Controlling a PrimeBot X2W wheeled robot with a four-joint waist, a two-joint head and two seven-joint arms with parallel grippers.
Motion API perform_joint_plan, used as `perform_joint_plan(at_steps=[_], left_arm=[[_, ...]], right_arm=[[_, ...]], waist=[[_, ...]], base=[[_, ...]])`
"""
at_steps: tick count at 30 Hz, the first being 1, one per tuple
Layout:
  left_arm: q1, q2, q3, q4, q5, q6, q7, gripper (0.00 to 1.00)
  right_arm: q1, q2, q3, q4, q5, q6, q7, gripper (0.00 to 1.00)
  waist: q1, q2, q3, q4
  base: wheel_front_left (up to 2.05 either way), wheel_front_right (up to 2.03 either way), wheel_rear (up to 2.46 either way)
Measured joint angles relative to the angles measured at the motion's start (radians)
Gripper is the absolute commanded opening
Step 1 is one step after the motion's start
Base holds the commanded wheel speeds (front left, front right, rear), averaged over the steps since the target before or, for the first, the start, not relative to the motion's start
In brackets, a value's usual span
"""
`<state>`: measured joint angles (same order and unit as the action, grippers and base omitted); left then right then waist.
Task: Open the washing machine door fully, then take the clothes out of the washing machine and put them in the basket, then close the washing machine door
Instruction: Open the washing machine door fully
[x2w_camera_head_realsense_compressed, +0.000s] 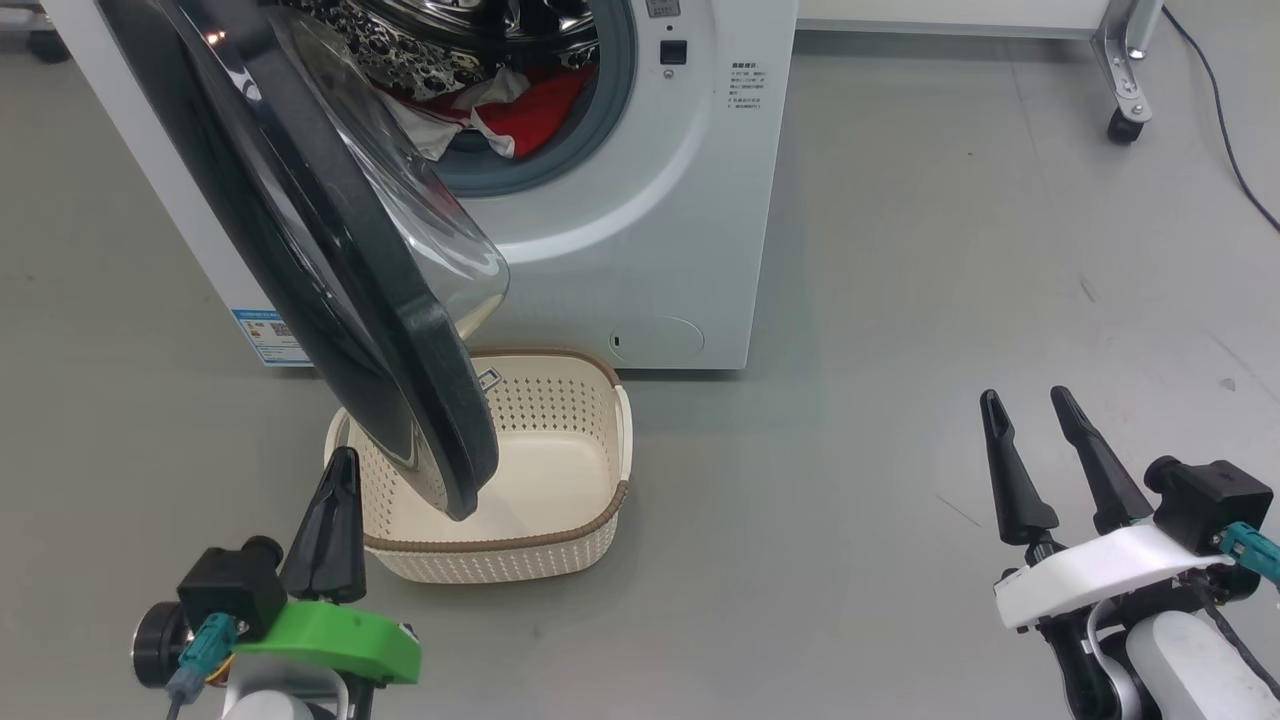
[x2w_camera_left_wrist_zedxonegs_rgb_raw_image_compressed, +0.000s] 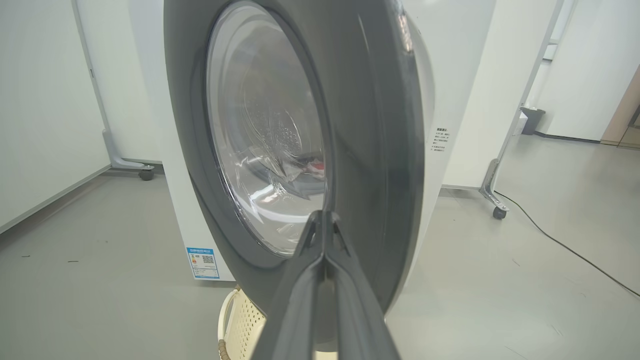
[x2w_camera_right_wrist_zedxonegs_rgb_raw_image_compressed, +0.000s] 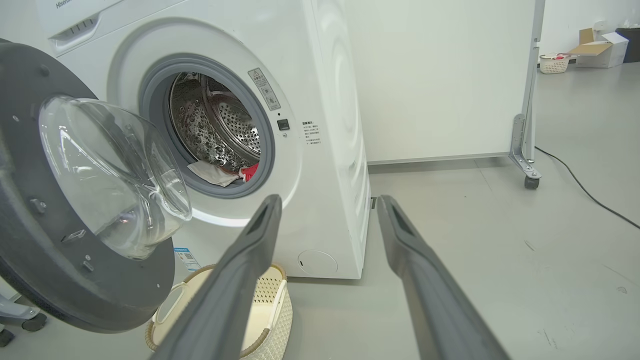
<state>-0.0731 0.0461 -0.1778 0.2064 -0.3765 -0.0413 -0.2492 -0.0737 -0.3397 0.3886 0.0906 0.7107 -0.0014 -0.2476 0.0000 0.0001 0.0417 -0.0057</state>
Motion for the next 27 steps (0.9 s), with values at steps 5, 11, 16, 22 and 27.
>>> perform_joint_plan(at_steps=[5,11,16,22,27], left_arm=[[-0.04,0.005,0.021,-0.034,0.012,-0.008,0.0,0.0],[-0.148,0.018,0.064,-0.104,0.017,-0.009,-0.003,0.0],[-0.208,0.026,0.081,-0.135,0.009,-0.009,-0.008,0.0],[-0.299,0.03,0.082,-0.167,-0.004,-0.018,-0.007,0.0],[-0.36,0.031,0.056,-0.193,-0.002,-0.027,0.016,0.0]], right_arm=[[0.0,0.011,-0.003,-0.005,-0.007,0.006,0.0,1.0],[0.0,0.016,0.004,-0.004,-0.032,0.018,0.0,1.0],[-0.002,0.02,0.005,-0.003,-0.036,0.021,0.0,1.0],[-0.002,0.029,0.0,0.004,-0.038,0.027,0.0,1.0],[-0.002,0.038,-0.015,0.006,-0.041,0.027,0.0,1.0]], waist=[[0.0,0.0,0.008,0.001],[0.0,0.0,0.012,0.002],[0.0,0.0,0.012,0.0],[0.0,0.0,0.006,-0.006],[0.0,0.0,0.001,-0.012]], base=[[0.0,0.0,0.0],[0.0,0.0,0.0],[0.0,0.0,0.0],[0.0,0.0,0.0],[0.0,0.0,0.0]])
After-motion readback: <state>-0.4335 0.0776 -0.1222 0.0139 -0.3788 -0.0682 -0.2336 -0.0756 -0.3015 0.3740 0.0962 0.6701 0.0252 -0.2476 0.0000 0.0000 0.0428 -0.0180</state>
